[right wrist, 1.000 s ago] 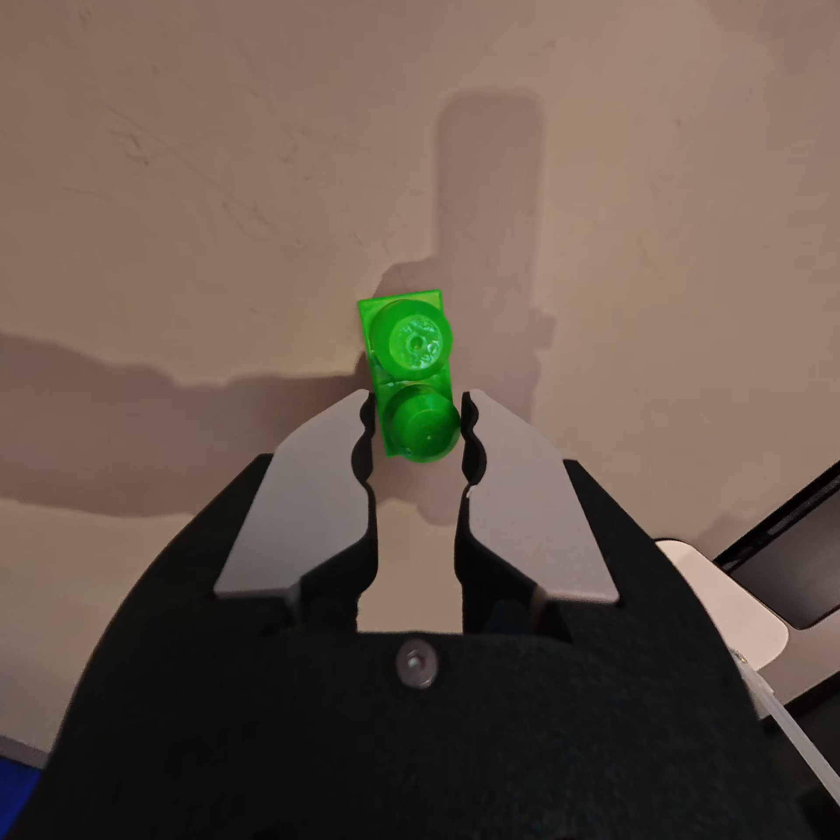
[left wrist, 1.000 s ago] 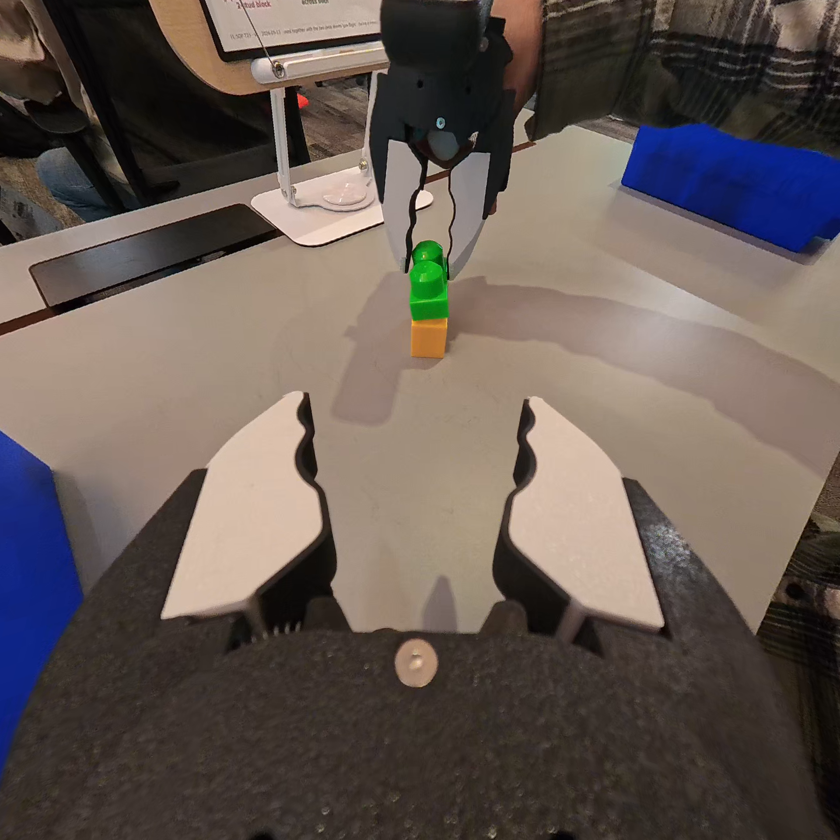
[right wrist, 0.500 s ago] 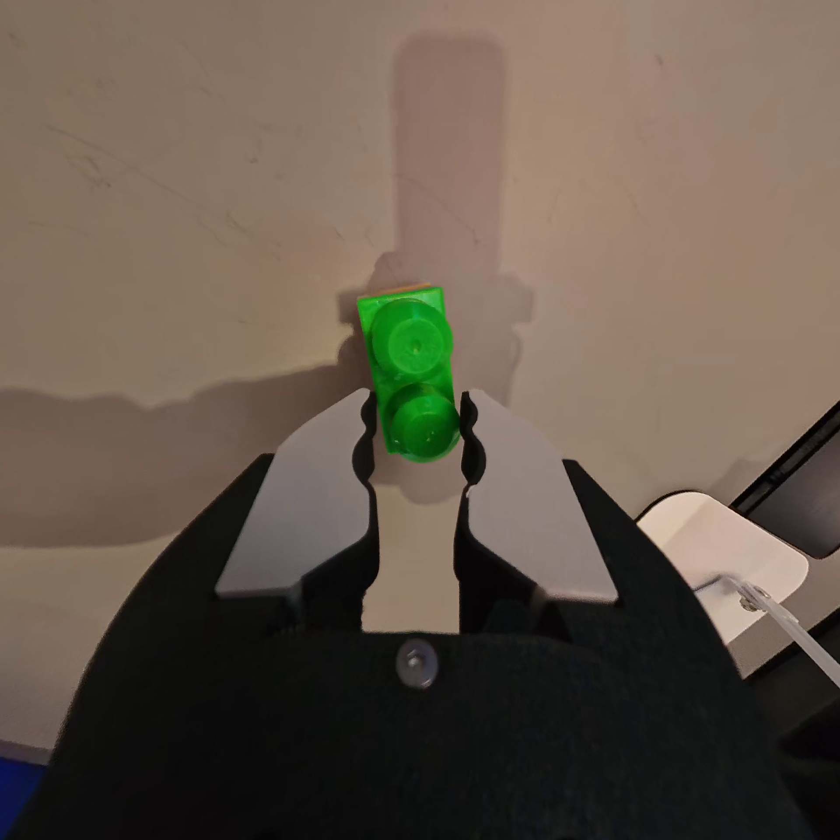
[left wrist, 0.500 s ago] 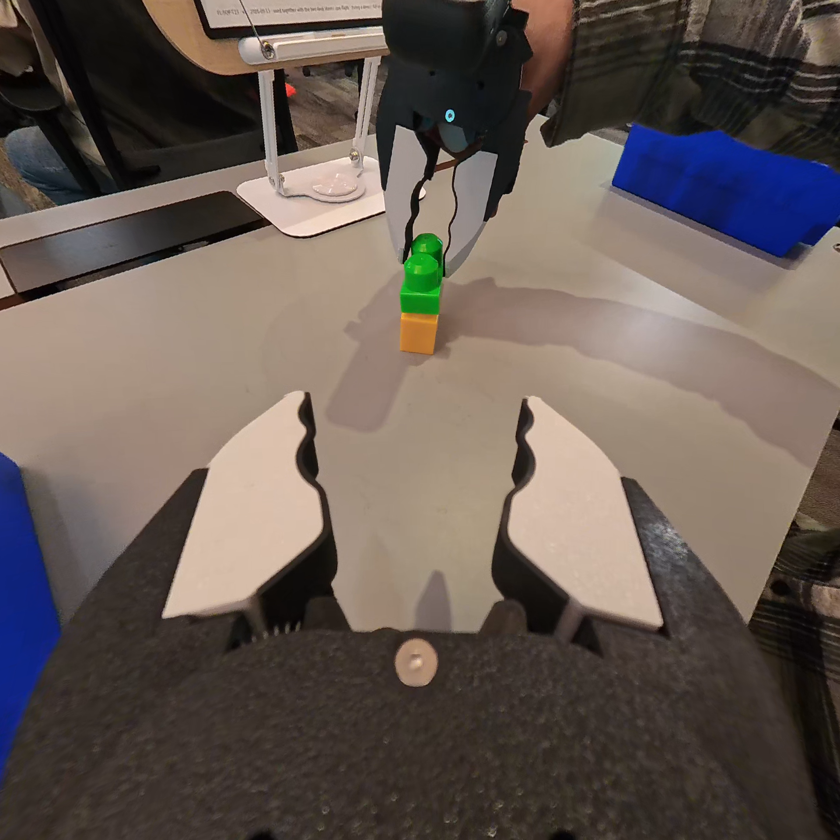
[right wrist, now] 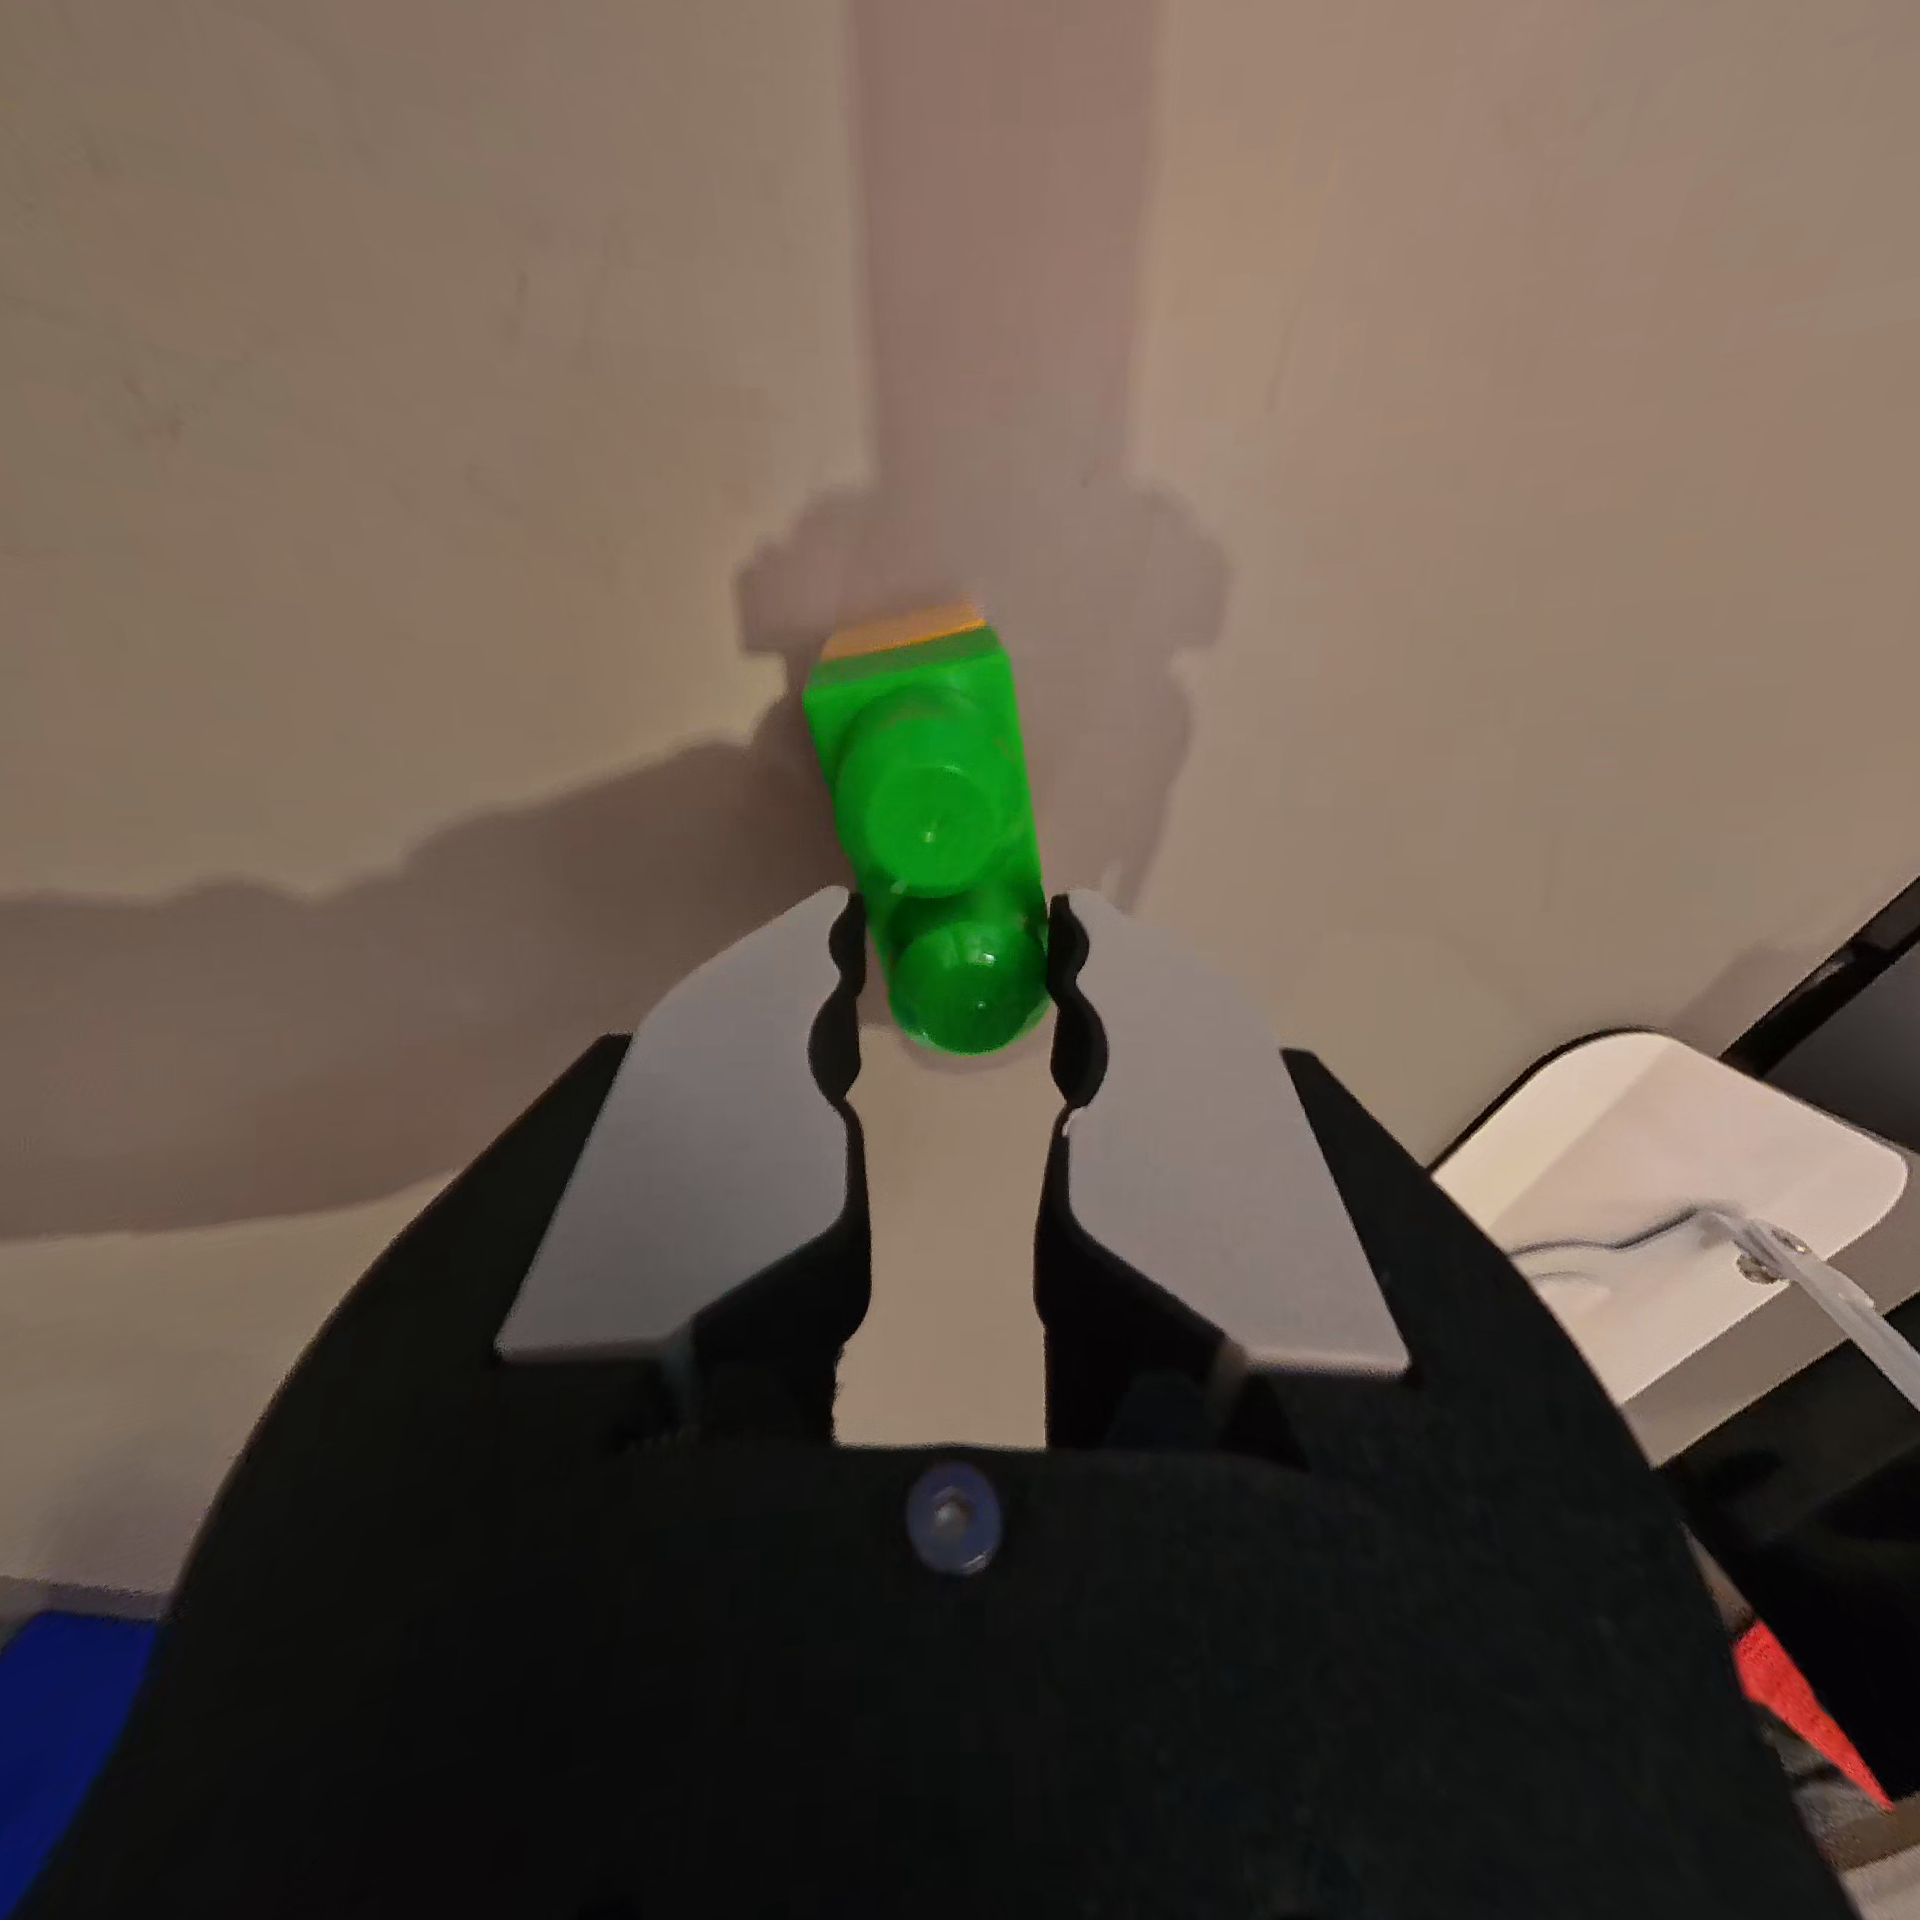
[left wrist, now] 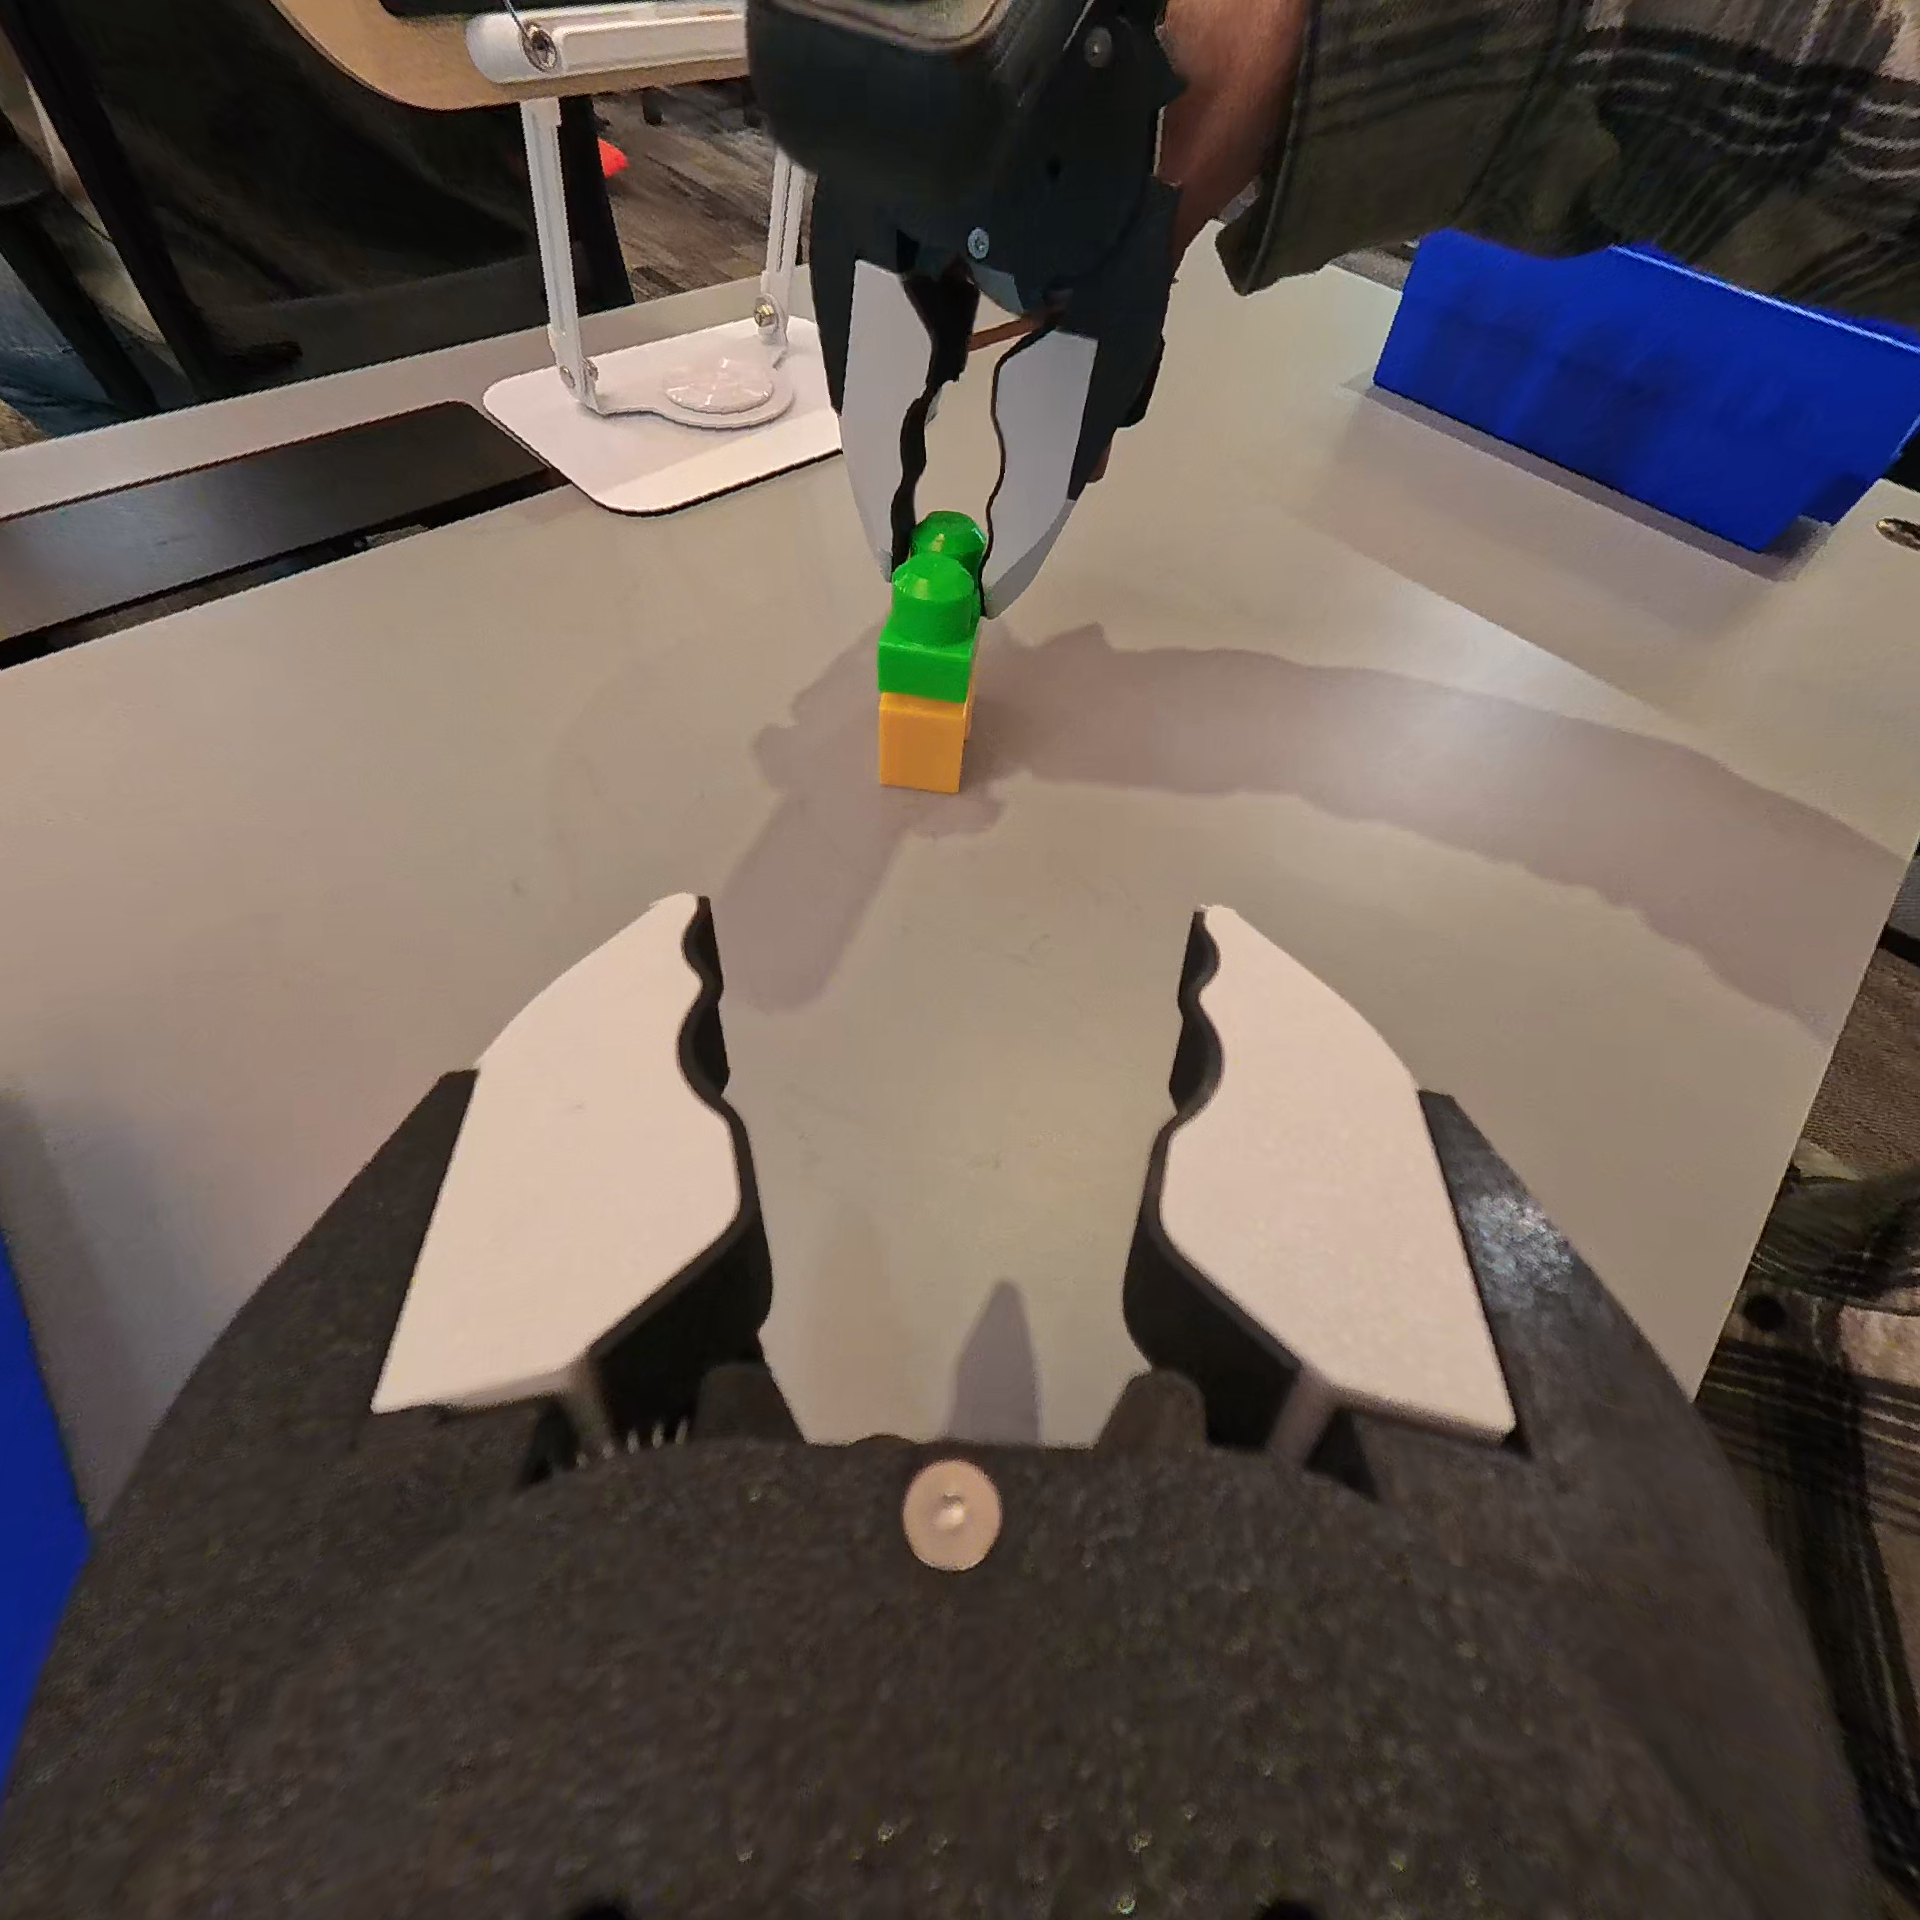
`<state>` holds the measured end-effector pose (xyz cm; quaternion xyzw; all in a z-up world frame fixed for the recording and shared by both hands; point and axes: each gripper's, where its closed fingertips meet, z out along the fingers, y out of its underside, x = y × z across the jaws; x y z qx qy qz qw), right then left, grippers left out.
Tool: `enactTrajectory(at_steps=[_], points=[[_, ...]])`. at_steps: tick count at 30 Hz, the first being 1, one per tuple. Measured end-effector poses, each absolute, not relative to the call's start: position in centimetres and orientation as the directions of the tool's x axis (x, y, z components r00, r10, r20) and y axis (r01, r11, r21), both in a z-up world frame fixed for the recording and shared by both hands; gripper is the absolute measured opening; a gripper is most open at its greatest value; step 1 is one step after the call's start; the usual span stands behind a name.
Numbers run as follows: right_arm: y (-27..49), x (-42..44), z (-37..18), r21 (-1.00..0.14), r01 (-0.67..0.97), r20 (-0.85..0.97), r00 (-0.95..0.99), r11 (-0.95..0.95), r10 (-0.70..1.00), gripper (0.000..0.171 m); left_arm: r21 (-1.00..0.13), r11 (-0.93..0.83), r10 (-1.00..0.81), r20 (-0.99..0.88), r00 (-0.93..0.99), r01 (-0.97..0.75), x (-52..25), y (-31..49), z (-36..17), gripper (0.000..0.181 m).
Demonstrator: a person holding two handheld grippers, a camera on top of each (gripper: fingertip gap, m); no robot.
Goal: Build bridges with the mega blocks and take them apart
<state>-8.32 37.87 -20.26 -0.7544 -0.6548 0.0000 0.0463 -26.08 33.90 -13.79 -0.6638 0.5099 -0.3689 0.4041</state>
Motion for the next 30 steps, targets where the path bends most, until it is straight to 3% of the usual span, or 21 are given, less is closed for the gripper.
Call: enactTrajectory(at_steps=[9,22,30], points=[[37.65,-8.33,-20.32,0.003,0.951,0.024,0.31,-0.31,0.95,0.033,-0.907,-0.163,-0.977,0.093,0.193,-0.388,-26.14,33.62,-13.96,0.084],[37.56,-8.38,-20.56,0.109,0.932,-0.03,0.352,-0.347,0.936,0.032,-0.899,-0.156,-0.981,0.092,0.172,-0.409,-25.92,33.17,-14.34,0.084],[37.63,-8.49,-20.67,0.079,0.934,-0.045,0.354,-0.35,0.934,0.033,-0.896,-0.156,-0.982,0.095,0.165,-0.416,-25.71,33.08,-14.57,0.084]])
